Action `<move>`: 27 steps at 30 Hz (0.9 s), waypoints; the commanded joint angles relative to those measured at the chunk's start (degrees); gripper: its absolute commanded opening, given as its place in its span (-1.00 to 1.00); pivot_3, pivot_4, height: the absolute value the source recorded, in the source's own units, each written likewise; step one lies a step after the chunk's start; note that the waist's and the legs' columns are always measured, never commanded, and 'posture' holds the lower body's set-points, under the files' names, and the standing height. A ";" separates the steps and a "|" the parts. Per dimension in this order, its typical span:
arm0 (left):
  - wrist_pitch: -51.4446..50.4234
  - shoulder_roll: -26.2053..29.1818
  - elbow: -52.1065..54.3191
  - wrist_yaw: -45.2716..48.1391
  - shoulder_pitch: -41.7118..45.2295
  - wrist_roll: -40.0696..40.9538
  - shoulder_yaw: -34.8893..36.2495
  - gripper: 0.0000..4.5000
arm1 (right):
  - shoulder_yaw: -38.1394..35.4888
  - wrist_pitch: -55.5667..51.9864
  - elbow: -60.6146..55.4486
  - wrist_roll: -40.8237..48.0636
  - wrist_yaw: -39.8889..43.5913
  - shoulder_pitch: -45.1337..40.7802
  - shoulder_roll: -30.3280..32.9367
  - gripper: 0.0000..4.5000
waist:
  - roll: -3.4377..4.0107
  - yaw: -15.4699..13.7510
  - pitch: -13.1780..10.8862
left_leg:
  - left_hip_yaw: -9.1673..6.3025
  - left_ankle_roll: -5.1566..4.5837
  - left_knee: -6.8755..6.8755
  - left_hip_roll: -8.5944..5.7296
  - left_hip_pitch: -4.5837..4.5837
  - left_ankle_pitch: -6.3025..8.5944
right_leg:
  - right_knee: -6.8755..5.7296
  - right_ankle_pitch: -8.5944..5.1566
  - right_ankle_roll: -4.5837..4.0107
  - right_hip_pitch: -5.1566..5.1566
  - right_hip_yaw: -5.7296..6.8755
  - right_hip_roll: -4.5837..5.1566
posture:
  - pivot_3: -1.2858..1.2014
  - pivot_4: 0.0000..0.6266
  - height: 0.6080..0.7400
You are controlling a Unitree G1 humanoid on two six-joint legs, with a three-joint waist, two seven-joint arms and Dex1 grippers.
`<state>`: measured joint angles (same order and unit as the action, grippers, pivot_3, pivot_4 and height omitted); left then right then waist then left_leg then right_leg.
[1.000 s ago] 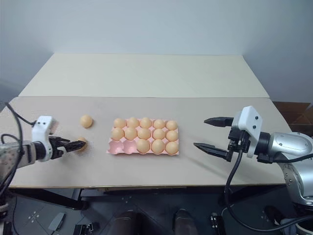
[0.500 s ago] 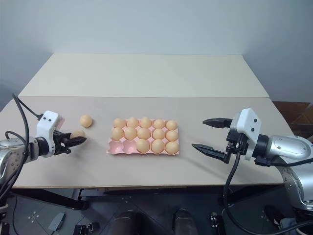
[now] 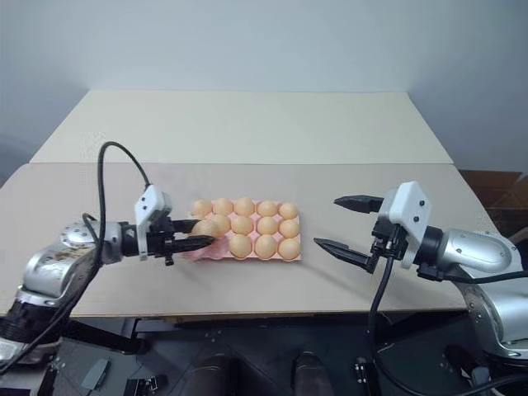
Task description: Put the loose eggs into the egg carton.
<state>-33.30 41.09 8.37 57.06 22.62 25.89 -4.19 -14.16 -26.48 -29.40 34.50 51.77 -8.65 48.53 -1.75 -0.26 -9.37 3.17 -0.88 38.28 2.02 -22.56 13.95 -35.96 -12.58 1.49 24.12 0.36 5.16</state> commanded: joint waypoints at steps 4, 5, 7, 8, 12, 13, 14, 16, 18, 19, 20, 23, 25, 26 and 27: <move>0.17 1.09 -1.55 1.92 3.07 -2.05 -1.19 0.48 | -1.92 -0.42 -3.04 1.42 -1.73 0.37 -0.04 1.00 | -0.01 -0.25 0.00 | -0.01 0.00 0.02 0.00 -0.01 0.00 | 0.00 0.01 0.02 -0.01 0.01 -0.01 | 0.03 -0.52 1.00; -0.08 1.69 -1.37 3.04 3.34 -1.32 -0.56 0.63 | -1.74 -0.51 -3.13 1.50 -2.07 0.35 -0.16 1.00 | -0.01 -0.27 0.00 | -0.02 0.00 0.04 0.00 -0.02 0.00 | 0.00 0.01 0.02 -0.01 0.02 0.00 | 0.03 -0.52 1.00; 0.78 2.58 -1.33 4.13 3.38 -1.34 0.37 0.93 | -1.51 -0.60 -3.25 1.76 -2.52 0.33 -0.37 1.00 | 0.00 -0.24 0.00 | -0.02 0.00 0.04 0.00 -0.02 0.00 | 0.01 0.01 0.03 -0.01 0.02 0.00 | 0.03 -0.52 1.00; 1.14 2.82 -1.52 3.85 3.33 -1.06 1.71 0.98 | -1.42 -0.68 -3.24 1.99 -2.68 0.26 -0.51 1.00 | 0.00 -0.19 0.00 | -0.02 -0.01 0.04 0.00 -0.02 0.00 | 0.02 0.01 0.03 0.00 0.01 0.00 | 0.03 -0.52 1.00; 0.88 5.31 -0.09 4.11 1.55 2.64 9.88 0.98 | -1.24 -0.31 -2.78 1.95 -1.94 0.30 -0.53 1.00 | -0.01 -0.05 0.00 | -0.03 -0.02 0.04 0.01 -0.04 0.01 | 0.01 0.01 0.03 0.03 0.01 0.00 | 0.03 -0.52 1.00; 0.67 6.08 0.23 4.23 0.80 3.64 12.03 0.98 | -1.13 -0.15 -2.58 1.84 -1.63 0.24 -0.49 1.00 | 0.00 0.06 0.00 | -0.03 -0.02 0.04 0.03 -0.04 0.01 | 0.00 0.01 0.03 0.03 0.02 -0.01 | 0.03 -0.52 1.00; -0.14 7.23 0.78 4.28 -0.08 4.95 14.62 0.98 | -0.93 0.00 -2.23 1.72 -1.24 -0.05 -0.39 1.00 | 0.00 0.12 0.00 | -0.04 -0.02 0.04 0.04 -0.03 0.01 | 0.00 0.01 0.03 0.03 0.02 -0.01 | 0.03 -0.52 1.00; -0.75 9.60 1.80 4.21 -2.82 6.44 19.94 0.98 | -0.89 0.38 -1.33 1.62 -0.24 -0.60 -0.08 1.00 | 0.00 0.39 0.00 | -0.04 -0.02 0.03 0.05 -0.03 0.01 | 0.01 0.01 0.03 0.03 0.02 -0.01 | 0.03 -0.52 1.00; -1.35 12.45 2.76 4.17 -8.52 6.68 27.83 0.98 | -0.65 0.83 0.34 1.55 1.43 -1.77 0.39 1.00 | 0.00 0.67 0.00 | -0.03 -0.02 0.03 0.05 -0.01 0.01 | 0.02 0.00 0.04 0.02 0.02 0.00 | 0.03 -0.52 1.00; -1.45 13.25 3.22 4.05 -10.56 6.86 30.24 0.98 | -0.58 1.04 0.91 1.41 2.04 -2.14 0.52 1.00 | 0.00 0.95 0.00 | -0.02 -0.02 0.02 0.06 0.00 0.01 | 0.02 0.00 0.04 0.02 0.01 0.01 | 0.03 -0.52 1.00; -0.72 13.61 3.67 3.93 -13.18 6.69 33.32 0.98 | -0.50 1.23 1.66 1.24 2.65 -2.60 0.61 1.00 | 0.00 0.99 0.00 | -0.02 -0.02 0.01 0.07 0.02 0.01 | 0.02 0.00 0.04 0.02 0.01 0.01 | 0.03 -0.52 1.00; -4.66 15.29 5.69 3.74 -21.91 6.76 42.56 0.98 | 0.13 1.12 4.06 0.89 4.27 -4.24 1.16 1.00 | 0.00 0.98 0.00 | -0.01 -0.02 0.01 0.10 0.08 0.01 | 0.01 -0.01 0.02 -0.01 0.02 0.01 | 0.03 -0.52 1.00; -5.27 14.95 7.27 4.01 -26.97 6.47 47.12 0.98 | 0.47 0.84 5.05 0.85 5.08 -4.93 1.55 1.00 | 0.00 0.97 0.00 | 0.03 -0.01 0.01 0.12 0.10 0.01 | 0.00 -0.03 -0.02 0.00 0.03 0.02 | 0.03 -0.52 1.00; -5.60 14.17 8.37 3.57 -29.60 6.28 49.25 0.98 | 0.73 0.79 5.57 0.61 5.31 -5.29 1.71 1.00 | 0.00 0.86 0.00 | 0.03 -0.01 0.00 0.12 0.10 0.01 | 0.01 -0.03 -0.02 0.00 0.03 0.03 | 0.03 -0.52 1.00; -5.73 13.12 9.64 3.17 -31.98 6.45 51.00 0.98 | 0.90 0.98 6.03 0.35 5.58 -5.56 1.81 1.00 | 0.00 0.66 0.00 | 0.03 -0.01 0.00 0.12 0.09 0.01 | 0.01 -0.04 -0.03 0.00 0.05 0.04 | 0.03 -0.52 1.00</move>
<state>-38.79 54.70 14.69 60.65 -8.12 31.66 42.84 -12.27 -26.40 -23.11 34.94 56.70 -13.19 49.38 -1.75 0.40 -9.37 3.19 -0.89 38.28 2.12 -22.47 13.96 -35.94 -12.62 1.45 24.11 0.42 5.22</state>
